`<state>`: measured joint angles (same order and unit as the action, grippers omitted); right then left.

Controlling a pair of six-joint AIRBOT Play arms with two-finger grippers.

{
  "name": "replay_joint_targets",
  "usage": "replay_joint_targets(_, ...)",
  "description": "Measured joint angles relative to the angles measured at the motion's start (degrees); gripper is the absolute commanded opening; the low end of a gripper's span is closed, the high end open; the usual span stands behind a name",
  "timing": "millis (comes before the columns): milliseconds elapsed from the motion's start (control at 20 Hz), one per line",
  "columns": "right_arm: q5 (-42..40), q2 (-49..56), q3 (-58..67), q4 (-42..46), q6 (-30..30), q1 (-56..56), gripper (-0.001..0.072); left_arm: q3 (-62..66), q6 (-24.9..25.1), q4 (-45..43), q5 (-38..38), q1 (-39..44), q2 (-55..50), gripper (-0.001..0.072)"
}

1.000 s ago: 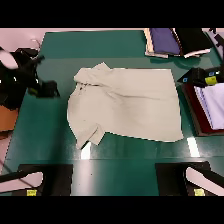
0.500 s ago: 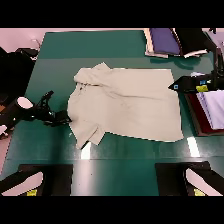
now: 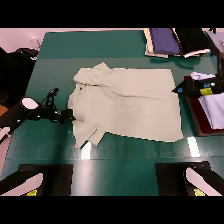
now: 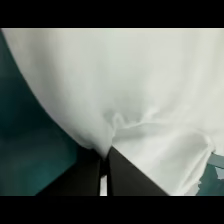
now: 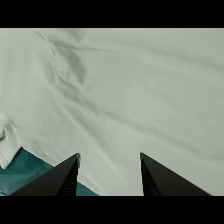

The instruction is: Fold the shirts.

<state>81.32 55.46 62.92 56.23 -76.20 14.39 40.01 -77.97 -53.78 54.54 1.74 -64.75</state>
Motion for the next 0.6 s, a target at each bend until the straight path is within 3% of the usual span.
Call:
replay_joint_targets(150,2.4,-3.2,-8.4,5.6,-0.2,8.0,0.0517,2.6,0.1,-0.8,1.2,0.1,2.4,0.0027)
replay_joint_targets(350,3.3,-6.2,-22.8,9.2,-0.2,18.1,0.0501,4.2,0.3,-1.3,1.8,0.2,4.3,0.0027)
replay_joint_targets(600,0.6,-4.2,-33.1,10.4,-0.8,21.4,0.0483,4.6,0.5,-1.6,2.0,0.2,4.8,0.0028)
